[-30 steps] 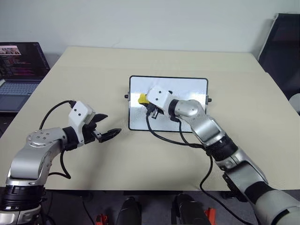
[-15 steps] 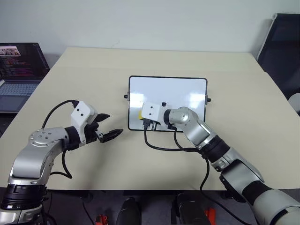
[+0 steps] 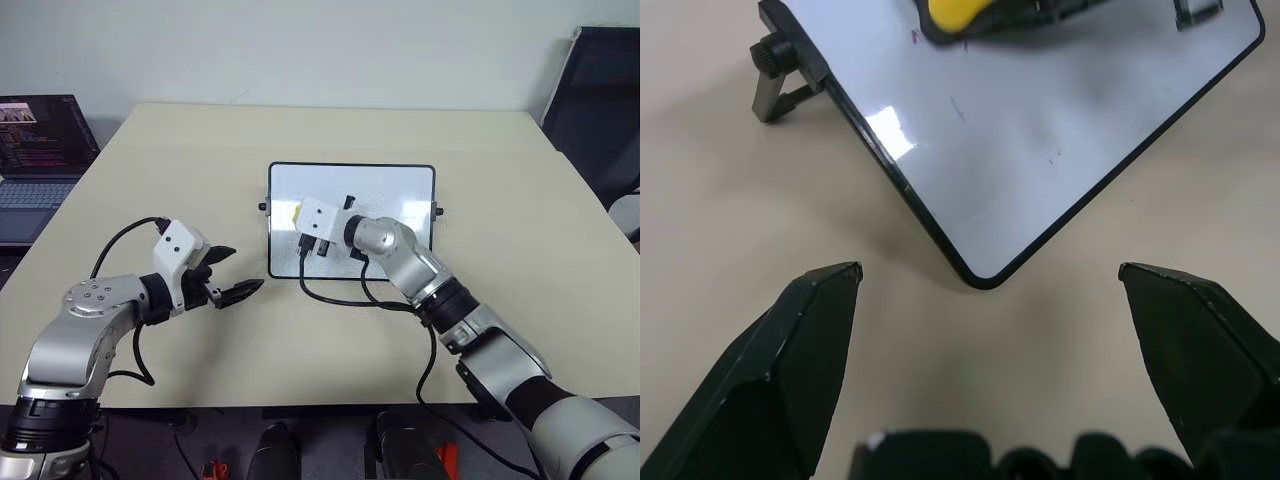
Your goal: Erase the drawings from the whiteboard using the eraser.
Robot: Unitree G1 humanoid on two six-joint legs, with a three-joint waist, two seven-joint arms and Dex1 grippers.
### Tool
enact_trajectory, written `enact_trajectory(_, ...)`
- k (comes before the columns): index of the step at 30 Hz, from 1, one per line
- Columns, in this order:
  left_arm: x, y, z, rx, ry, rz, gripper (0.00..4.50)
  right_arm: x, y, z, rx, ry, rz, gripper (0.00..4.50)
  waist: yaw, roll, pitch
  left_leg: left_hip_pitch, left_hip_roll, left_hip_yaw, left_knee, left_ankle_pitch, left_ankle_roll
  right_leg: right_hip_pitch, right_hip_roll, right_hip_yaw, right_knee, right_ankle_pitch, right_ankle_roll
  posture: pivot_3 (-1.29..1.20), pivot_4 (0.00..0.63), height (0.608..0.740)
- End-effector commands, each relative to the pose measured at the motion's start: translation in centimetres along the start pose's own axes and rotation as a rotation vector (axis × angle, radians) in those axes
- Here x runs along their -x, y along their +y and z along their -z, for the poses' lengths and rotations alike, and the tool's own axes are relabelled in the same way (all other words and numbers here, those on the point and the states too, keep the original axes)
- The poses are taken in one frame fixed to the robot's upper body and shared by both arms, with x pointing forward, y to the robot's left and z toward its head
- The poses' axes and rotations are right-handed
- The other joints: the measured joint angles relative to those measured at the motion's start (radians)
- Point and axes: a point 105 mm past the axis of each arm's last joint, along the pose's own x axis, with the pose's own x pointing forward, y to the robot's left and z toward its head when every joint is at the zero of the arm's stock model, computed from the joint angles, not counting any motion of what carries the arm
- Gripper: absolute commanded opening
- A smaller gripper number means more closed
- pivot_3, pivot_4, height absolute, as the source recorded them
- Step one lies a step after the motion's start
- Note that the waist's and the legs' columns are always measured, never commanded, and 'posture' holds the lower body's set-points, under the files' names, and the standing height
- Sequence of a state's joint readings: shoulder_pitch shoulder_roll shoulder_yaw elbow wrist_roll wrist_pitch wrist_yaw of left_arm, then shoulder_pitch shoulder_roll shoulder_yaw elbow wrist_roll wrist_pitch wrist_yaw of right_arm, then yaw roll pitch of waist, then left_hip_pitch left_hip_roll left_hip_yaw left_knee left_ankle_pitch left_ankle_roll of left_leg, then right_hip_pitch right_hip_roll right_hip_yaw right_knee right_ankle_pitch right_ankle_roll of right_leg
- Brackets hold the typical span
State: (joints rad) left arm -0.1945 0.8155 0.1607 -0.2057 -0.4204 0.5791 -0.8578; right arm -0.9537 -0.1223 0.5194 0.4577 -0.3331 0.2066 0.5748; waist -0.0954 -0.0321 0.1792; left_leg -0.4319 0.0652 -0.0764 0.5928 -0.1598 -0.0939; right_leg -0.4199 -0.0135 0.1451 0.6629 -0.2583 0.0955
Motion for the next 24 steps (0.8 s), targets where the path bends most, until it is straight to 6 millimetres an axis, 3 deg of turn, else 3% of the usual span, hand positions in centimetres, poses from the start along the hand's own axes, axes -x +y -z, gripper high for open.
enact_trajectory(1,0.4,-0.1,-1.1,-0.041,-0.033,-0.009,4.5,0.2,2.2,1.8,-0.012,0.068,-0.118,0.98,-0.001,0.0,0.0,0.0,0.0,0.0,0.0,0.0,0.0,0.0,0.0,0.0,0.0,0.0,-0.001,0.0,0.15,0.74)
enact_trajectory(3,0.4,-0.1,-1.0,-0.041,-0.033,-0.011,4.5,0.2,1.6,1.6,0.001,0.06,-0.078,0.98,-0.002,0.0,0.0,0.0,0.0,0.0,0.0,0.0,0.0,0.0,0.0,0.0,0.0,-0.002,-0.003,0.0,0.15,0.74)
enact_trajectory(6,0.5,-0.2,-1.0,-0.039,-0.033,-0.01,4.5,-0.2,-2.0,-0.1,0.038,-0.002,0.132,0.98,-0.004,0.0,0.0,0.001,0.0,0.0,0.001,0.0,0.0,0.0,0.0,0.0,0.001,-0.001,-0.004,0.0,0.15,0.74)
enact_trajectory(8,0.4,-0.2,-1.0,-0.039,-0.034,-0.01,4.5,-0.4,-3.1,-0.9,0.052,-0.034,0.194,0.98,-0.005,0.0,0.0,0.001,0.0,0.0,0.001,0.0,0.0,0.0,0.0,0.0,0.001,0.0,-0.006,0.0,0.15,0.74)
enact_trajectory(14,0.5,-0.3,-1.0,-0.043,-0.033,-0.007,4.5,-1.5,0.2,0.5,-0.03,0.023,-0.007,0.98,-0.012,-0.001,0.0,0.001,0.0,0.0,0.001,0.001,0.0,0.0,0.0,0.001,0.0,0.001,-0.006,0.0,0.15,0.74)
enact_trajectory(20,0.5,-0.4,-1.0,-0.041,-0.032,-0.008,4.5,-0.3,3.7,2.0,-0.031,0.083,-0.227,0.98,-0.016,-0.001,0.0,0.001,0.0,-0.001,0.0,0.001,0.0,0.0,0.001,0.0,0.001,-0.001,-0.004,0.0,0.15,0.74)
enact_trajectory(23,0.5,-0.4,-1.0,-0.041,-0.032,-0.005,4.5,-0.3,2.7,1.8,0.009,0.076,-0.152,0.98,-0.016,-0.001,0.0,0.001,0.0,-0.001,0.0,0.001,0.0,0.0,0.001,0.001,0.001,-0.001,-0.005,0.0,0.15,0.74)
enact_trajectory(24,0.5,-0.4,-1.0,-0.041,-0.033,-0.004,4.5,-0.4,1.2,1.6,0.02,0.069,-0.067,0.98,-0.016,-0.001,0.0,0.001,0.0,-0.001,0.0,0.001,0.0,0.0,0.001,0.001,0.001,0.0,-0.005,0.0,0.15,0.74)
